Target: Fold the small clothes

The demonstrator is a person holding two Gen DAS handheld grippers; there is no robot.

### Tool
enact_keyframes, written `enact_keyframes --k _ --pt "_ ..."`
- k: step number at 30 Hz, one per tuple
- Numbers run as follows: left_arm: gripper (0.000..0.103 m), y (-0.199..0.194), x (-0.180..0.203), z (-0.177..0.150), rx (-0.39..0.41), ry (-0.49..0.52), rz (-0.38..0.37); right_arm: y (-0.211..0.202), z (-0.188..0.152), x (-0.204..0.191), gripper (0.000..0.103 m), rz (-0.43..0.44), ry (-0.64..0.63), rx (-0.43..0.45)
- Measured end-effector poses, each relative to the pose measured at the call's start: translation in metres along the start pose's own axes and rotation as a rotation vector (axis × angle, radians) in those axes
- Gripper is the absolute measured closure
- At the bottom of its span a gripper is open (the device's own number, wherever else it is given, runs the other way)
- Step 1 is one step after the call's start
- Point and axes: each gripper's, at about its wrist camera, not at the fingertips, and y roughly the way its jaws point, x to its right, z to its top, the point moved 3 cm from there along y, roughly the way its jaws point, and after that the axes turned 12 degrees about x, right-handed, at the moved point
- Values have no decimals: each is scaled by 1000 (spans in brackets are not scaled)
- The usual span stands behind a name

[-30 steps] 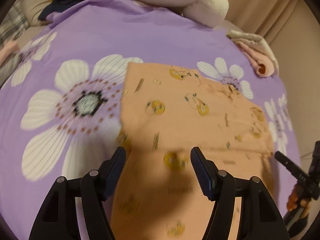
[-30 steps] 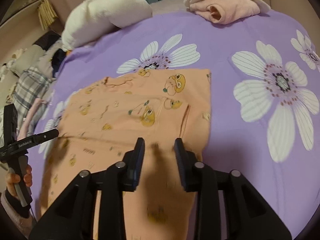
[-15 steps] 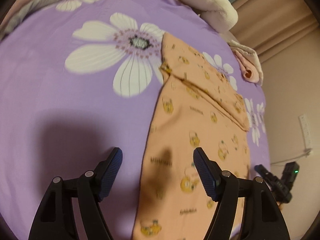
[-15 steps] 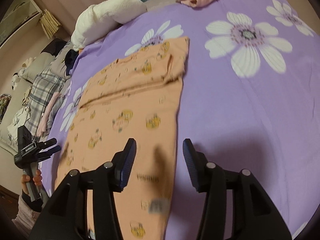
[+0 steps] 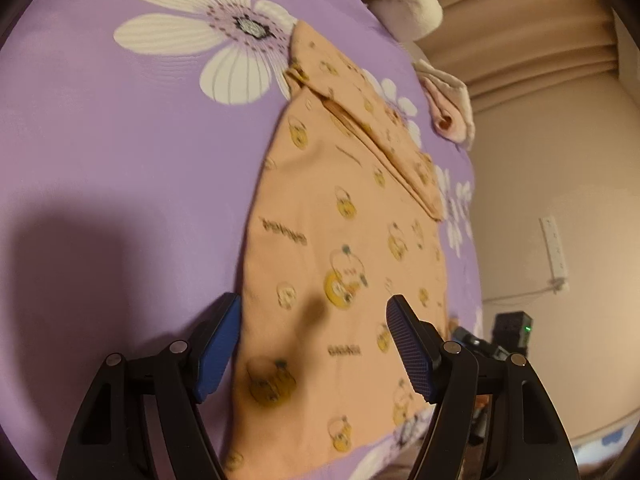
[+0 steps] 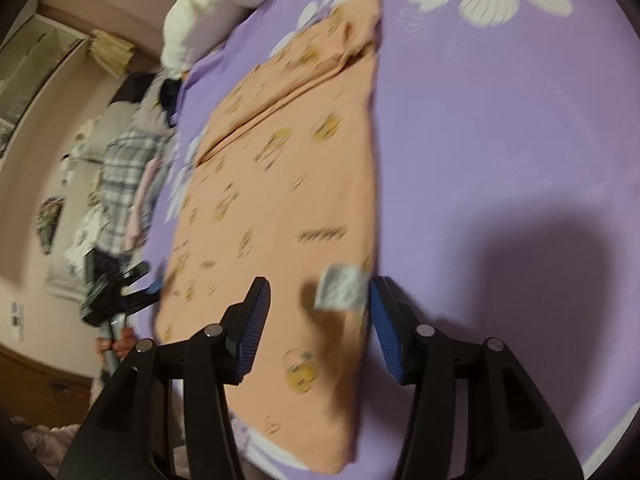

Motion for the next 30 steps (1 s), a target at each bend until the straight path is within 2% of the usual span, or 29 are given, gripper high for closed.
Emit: enact_keyframes --k 7,11,15,18,30 --pt "31 2 4 -12 -44 26 -52 12 -17 -17 51 76 -26 -34" --pt "31 15 3 2 -48 0 -83 21 -7 -17 53 90 -2 -21" --pt "31 28 5 21 -33 -4 -77 30 5 -16 53 95 26 0" --pt "31 30 6 23 -38 -3 -82 33 10 -16 53 89 26 0" --pt "31 7 13 -28 -102 32 -113 20 -17 -18 53 130 -13 -69"
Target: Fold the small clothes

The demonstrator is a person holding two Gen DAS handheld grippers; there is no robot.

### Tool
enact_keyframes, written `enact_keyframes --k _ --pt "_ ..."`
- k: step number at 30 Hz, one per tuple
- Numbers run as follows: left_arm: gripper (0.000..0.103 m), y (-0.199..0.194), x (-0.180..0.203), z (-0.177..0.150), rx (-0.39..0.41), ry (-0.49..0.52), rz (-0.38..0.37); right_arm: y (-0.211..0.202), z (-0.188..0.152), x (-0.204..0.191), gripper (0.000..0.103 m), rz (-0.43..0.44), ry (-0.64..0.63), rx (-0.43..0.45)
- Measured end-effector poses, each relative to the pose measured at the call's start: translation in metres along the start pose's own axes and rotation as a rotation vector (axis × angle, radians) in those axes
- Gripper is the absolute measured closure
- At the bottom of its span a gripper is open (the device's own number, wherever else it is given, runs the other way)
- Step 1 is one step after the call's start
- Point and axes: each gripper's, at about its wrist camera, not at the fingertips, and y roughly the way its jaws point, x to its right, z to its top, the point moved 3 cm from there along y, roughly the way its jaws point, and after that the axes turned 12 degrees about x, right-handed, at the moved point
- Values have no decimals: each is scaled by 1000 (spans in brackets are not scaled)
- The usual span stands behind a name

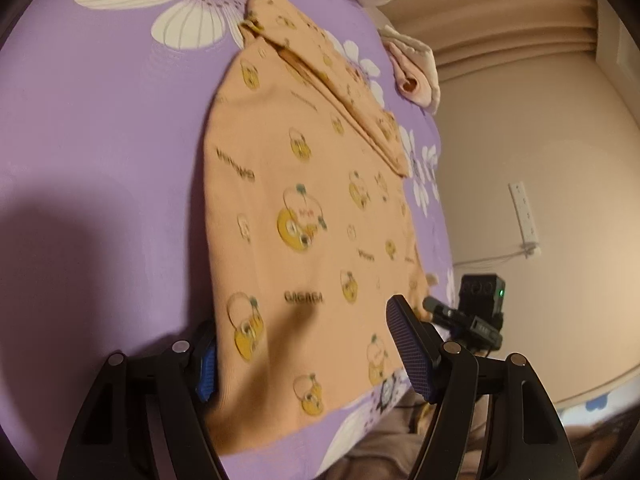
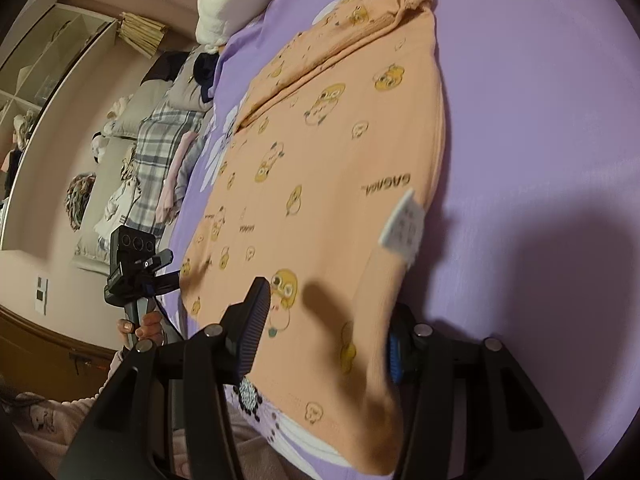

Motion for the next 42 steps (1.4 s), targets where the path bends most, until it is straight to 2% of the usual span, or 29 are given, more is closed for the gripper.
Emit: enact_keyframes --k 3,4,5,6,8,9,13,16,20,24,28,33,38,42 --pt "31 8 1 5 6 -10 24 5 2 2 54 2 5 5" --pt "35 10 1 7 9 -15 25 7 3 1 57 -1 5 9" --pt "46 13 1 10 10 -15 38 10 4 0 59 -8 -4 14" --pt "52 16 1 12 6 -16 62 11 5 0 63 -13 -12 18" --pt "73 19 -1 11 -4 -25 85 12 6 1 75 -39 -23 23" --pt "79 18 -3 10 -5 -33 90 11 6 2 81 -48 -27 24" --pt "89 9 -9 -2 -5 -85 73 0 -3 3 92 -58 -41 21" --pt "102 8 -7 -8 -18 -82 71 -6 -10 0 95 -47 -61 28" --pt "103 7 10 0 15 -75 25 -6 -4 -6 98 -2 -38 69" --pt "103 -10 52 6 94 39 -47 -27 12 -22 99 90 -26 174" --pt "103 -24 81 6 150 145 -87 -47 18 -37 99 97 -80 207" --pt "103 -26 100 6 160 220 -125 -68 22 -49 99 114 -129 264" --pt "103 -28 121 2 147 303 -138 -76 26 -50 99 93 -149 286" --pt "103 -32 125 -1 141 311 -156 -82 24 -51 99 94 -163 295"
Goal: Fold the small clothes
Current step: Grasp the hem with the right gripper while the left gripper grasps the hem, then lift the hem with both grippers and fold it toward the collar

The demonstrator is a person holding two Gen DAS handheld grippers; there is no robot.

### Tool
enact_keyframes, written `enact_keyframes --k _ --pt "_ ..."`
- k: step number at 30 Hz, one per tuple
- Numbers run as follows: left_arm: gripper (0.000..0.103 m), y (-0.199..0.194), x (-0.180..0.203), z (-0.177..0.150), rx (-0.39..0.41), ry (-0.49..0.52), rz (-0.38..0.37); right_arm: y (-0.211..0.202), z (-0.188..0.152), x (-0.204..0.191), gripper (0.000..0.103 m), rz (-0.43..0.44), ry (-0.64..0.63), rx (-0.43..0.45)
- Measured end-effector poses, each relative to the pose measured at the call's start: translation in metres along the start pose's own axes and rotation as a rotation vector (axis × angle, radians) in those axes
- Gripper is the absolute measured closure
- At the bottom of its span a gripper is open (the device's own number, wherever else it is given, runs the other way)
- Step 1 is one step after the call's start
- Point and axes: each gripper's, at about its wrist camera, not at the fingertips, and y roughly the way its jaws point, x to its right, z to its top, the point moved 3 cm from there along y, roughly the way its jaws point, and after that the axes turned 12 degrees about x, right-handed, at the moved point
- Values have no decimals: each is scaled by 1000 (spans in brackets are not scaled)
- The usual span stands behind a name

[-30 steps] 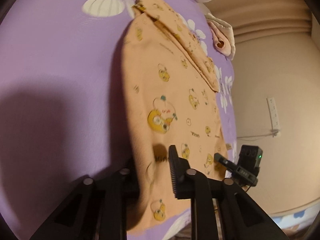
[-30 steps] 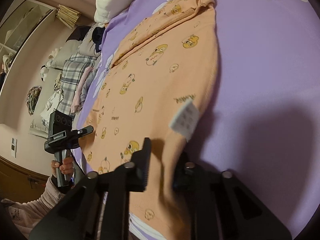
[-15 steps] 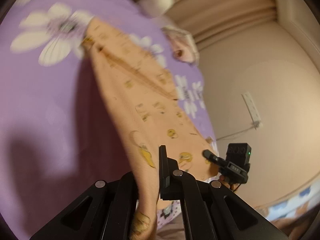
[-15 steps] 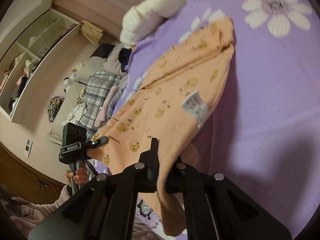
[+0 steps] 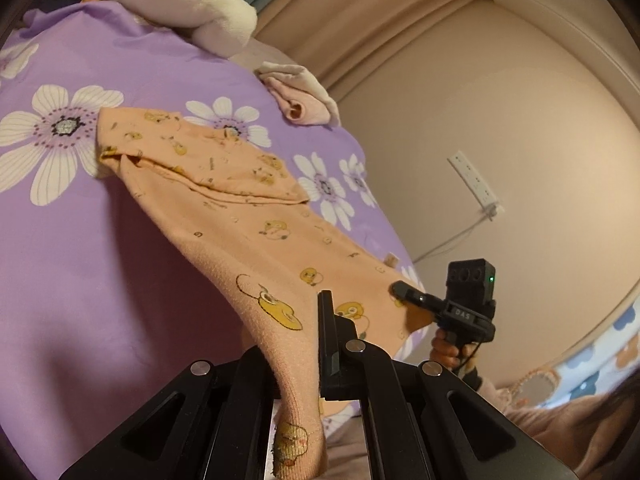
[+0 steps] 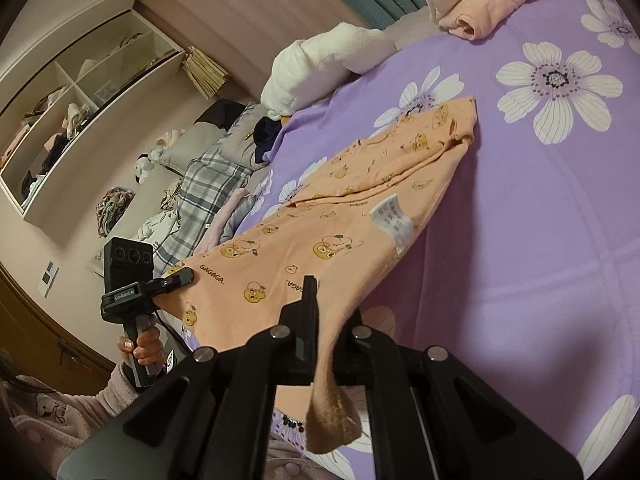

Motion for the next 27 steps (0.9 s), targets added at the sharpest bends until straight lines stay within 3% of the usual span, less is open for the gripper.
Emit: enact_keyframes --k 27 --pt "103 -20 58 -18 -28 74 -36 -64 8 -53 99 62 -209 42"
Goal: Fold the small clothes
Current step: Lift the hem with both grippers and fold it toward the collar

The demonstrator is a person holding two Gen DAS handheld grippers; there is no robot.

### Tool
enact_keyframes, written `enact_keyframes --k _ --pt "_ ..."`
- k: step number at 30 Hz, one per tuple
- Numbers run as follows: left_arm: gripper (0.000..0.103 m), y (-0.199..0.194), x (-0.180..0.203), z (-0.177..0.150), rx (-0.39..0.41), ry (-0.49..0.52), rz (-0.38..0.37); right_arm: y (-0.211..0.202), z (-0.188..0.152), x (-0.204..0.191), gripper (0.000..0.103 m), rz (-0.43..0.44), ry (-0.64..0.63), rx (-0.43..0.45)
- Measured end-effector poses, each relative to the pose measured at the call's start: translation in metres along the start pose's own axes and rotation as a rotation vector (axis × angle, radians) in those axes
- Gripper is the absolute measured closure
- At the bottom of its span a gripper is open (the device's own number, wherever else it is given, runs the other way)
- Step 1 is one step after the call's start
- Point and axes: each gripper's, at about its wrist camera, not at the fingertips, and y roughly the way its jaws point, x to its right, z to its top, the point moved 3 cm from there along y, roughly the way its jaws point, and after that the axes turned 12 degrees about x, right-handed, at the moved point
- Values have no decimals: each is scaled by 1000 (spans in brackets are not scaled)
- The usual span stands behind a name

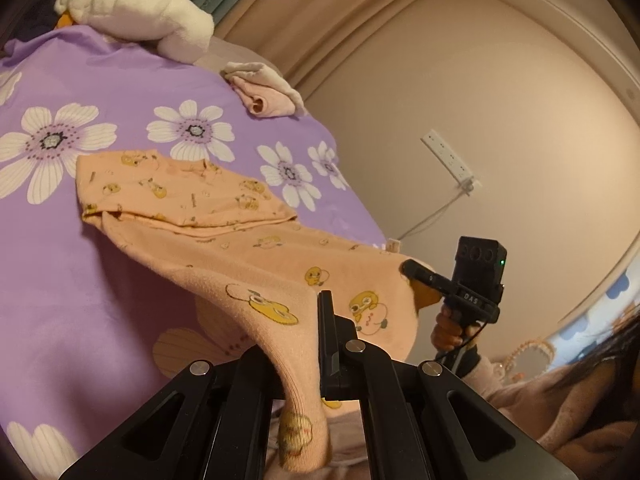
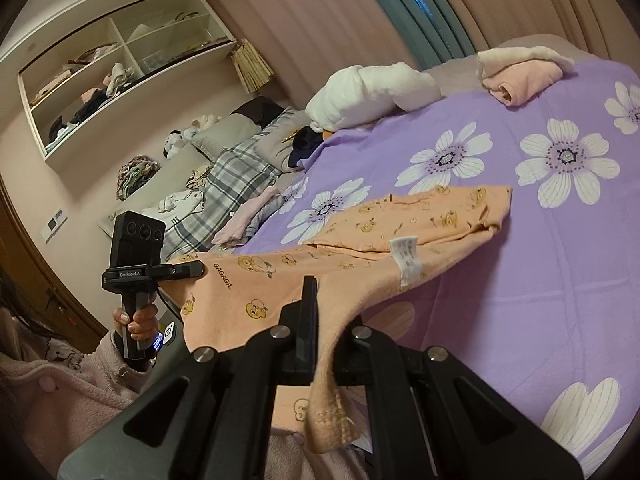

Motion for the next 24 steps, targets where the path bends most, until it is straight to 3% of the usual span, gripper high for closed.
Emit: enact_keyframes --k 6,14,24 --pt "103 -3 -16 3 24 -63 15 0 -1 6 99 -6 19 2" --pt "103 7 -39 12 60 -151 30 13 5 38 98 -42 182 9" --pt "103 21 -76 54 136 -225 61 57 44 64 97 -78 254 18"
